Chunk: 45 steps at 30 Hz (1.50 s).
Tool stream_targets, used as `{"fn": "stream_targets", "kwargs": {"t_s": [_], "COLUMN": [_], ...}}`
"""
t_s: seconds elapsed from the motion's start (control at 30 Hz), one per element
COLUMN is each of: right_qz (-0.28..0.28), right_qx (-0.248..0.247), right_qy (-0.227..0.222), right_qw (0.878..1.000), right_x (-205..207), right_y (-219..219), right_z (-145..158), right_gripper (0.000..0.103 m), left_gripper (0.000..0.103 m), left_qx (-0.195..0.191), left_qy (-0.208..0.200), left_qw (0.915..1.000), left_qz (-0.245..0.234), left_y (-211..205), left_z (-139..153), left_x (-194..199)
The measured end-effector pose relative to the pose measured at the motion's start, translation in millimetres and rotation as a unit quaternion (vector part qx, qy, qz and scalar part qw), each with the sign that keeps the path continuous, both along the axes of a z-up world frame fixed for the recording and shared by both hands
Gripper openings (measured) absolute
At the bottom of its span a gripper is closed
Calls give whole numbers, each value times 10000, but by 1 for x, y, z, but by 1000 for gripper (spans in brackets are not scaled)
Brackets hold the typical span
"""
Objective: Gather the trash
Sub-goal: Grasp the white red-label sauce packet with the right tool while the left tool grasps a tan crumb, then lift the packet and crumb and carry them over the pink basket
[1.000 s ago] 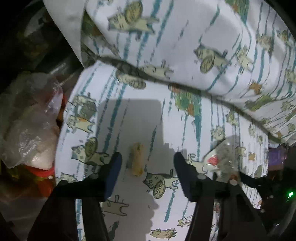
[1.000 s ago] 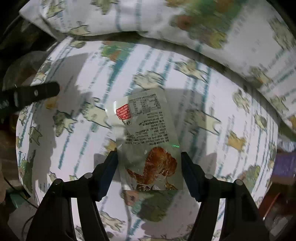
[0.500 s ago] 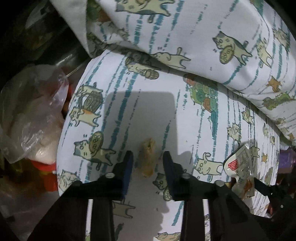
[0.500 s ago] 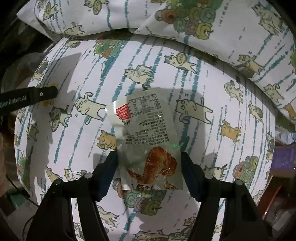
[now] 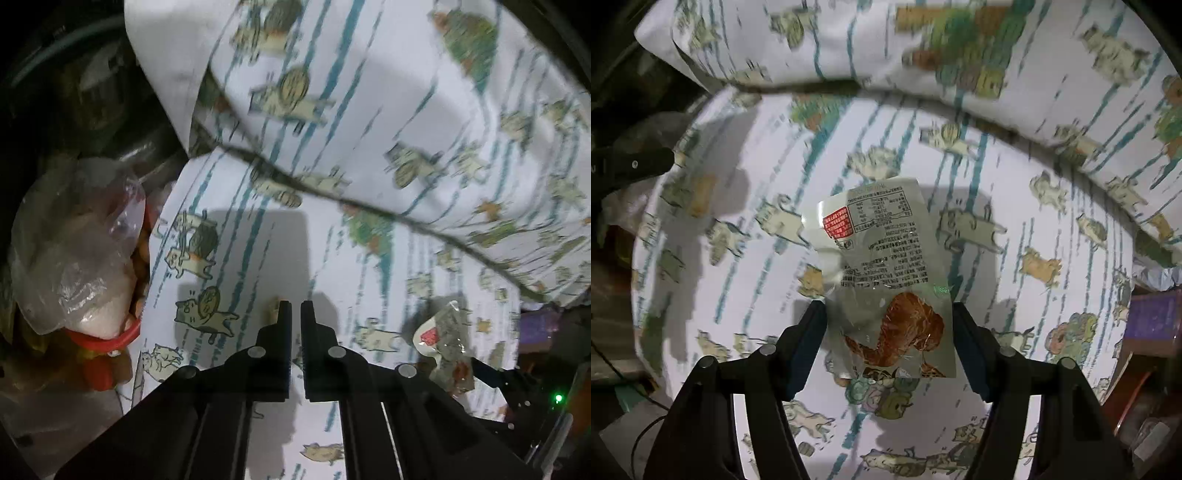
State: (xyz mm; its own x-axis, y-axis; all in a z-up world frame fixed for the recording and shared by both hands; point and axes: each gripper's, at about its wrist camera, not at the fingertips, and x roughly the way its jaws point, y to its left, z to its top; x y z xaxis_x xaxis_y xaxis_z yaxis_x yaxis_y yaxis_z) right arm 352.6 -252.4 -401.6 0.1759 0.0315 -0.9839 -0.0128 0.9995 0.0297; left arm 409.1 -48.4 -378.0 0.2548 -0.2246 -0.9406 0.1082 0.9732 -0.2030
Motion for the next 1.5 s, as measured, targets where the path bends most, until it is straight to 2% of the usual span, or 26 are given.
{"fn": "stream_targets", "kwargs": {"t_s": [0.07, 0.17, 0.23, 0.27, 0.3, 0.37, 0.47, 0.53, 0.6, 0.7, 0.8, 0.97, 1.03, 1.27, 1.37, 1.43, 1.5], "right_qz": [-70, -159, -203, -214, -217, -244, -336, -393, -403, -378, -329, -377, -430, -417, -345, -382, -323], "right_qx": [111, 290, 273, 255, 234, 138, 144, 114, 75, 27, 34, 59, 81, 204, 273, 145, 57], "right_qy": [-160, -344, -406, -422, -438, -457, -418, -406, -412, -475, -557, -601, -626, -1099, -1359, -1624, -1902], "right_qw": [9998, 9989, 9986, 9986, 9985, 9986, 9985, 9983, 9983, 9982, 9979, 9975, 9971, 9929, 9897, 9859, 9812], "right_x": [-2, -7, -8, -9, -9, -8, -7, -6, -3, -3, -4, -6, -7, -30, -47, -62, -81], "right_y": [-3, -9, -12, -13, -14, -17, -29, -34, -37, -40, -40, -45, -48, -51, -49, -46, -40], "right_z": [15, 32, 39, 41, 42, 43, 43, 42, 42, 46, 52, 57, 61, 101, 126, 147, 169], "right_gripper": [66, 66, 66, 66, 66, 66, 66, 66, 66, 66, 66, 66, 66, 66, 66, 66, 66], "left_gripper": [5, 6, 19, 31, 35, 35, 35, 34, 22, 19, 17, 11, 11, 11, 11, 11, 11], "left_qx": [-52, 140, 240, 321, 449, 671, 745, 714, 764, 794, 1013, 1005, 991, 442, 579, 650, 442], "left_qy": [-111, -212, -110, -8, 67, 172, 348, 372, 343, 362, 401, 368, 267, -602, -1097, -1383, -1694], "left_qw": [9999, 9997, 9996, 9993, 9987, 9971, 9959, 9960, 9954, 9949, 9928, 9933, 9939, 9962, 9902, 9855, 9820], "left_qz": [-24, -52, -122, -175, -213, -301, -365, -396, -455, -505, -495, -443, -413, -443, -640, -731, -714], "left_y": [1, -3, -1, -3, -6, -10, -11, -12, -15, -19, -20, -19, -18, -16, -24, -25, -21], "left_z": [12, 17, 7, -2, -12, -29, -43, -46, -47, -50, -55, -55, -46, 42, 84, 113, 151], "left_x": [0, 4, 6, 8, 10, 11, 14, 15, 15, 16, 16, 17, 16, -15, -39, -54, -78]}}
